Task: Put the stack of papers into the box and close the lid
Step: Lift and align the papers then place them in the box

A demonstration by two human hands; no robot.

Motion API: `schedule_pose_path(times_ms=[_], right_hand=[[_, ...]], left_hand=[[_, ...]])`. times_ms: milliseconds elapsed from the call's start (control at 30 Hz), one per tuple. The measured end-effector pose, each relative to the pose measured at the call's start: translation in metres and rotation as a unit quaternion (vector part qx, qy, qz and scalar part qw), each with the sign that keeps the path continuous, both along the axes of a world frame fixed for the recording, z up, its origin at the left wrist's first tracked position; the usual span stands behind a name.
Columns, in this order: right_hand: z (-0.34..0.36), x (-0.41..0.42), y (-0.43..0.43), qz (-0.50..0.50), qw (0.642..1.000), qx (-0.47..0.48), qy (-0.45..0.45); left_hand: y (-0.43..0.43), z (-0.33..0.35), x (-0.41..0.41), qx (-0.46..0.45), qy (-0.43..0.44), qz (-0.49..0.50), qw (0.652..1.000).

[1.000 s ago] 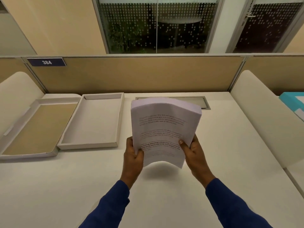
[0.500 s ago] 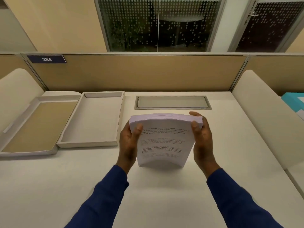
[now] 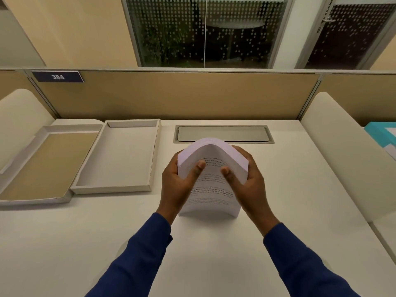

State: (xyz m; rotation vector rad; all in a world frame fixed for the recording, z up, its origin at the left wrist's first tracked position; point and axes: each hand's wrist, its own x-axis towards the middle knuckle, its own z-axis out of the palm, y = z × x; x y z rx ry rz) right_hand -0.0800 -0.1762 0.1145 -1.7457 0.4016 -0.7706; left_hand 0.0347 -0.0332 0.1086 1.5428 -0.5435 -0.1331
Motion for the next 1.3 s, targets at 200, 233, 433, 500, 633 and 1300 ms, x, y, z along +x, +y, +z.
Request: schedule_pose_path(times_ms=[200, 233, 433, 500, 633, 1300], right_hand=[[-0.042, -0.005, 0.004, -0.051, 0.995, 0.074, 0.04], [-0.041, -0.007, 0.005, -0.047, 0.996, 0.076, 0.029], [-0.049, -0.024, 0.013, -0.036, 0.995, 0.091, 0.015], [-0.051, -0.024, 0.013, -0.033, 0.994, 0.105, 0.023], [-0.051, -0.025, 0.008, -0.03, 0.995, 0.089, 0.012], [-0.081, 0.013, -0.017, 0.063, 0.979, 0.106, 0.16]], left_hand=[[0.003, -0.04, -0.014, 0.015, 0.036, 0.054, 0.998], [0.003, -0.04, -0.016, -0.002, 0.045, 0.058, 0.997], [0.011, -0.049, -0.031, -0.008, 0.029, 0.075, 0.997], [0.011, -0.053, -0.034, -0.007, 0.044, 0.075, 0.996], [0.01, -0.053, -0.034, -0.018, 0.045, 0.071, 0.996], [0.043, -0.093, 0.018, 0.129, 0.08, 0.067, 0.986]])
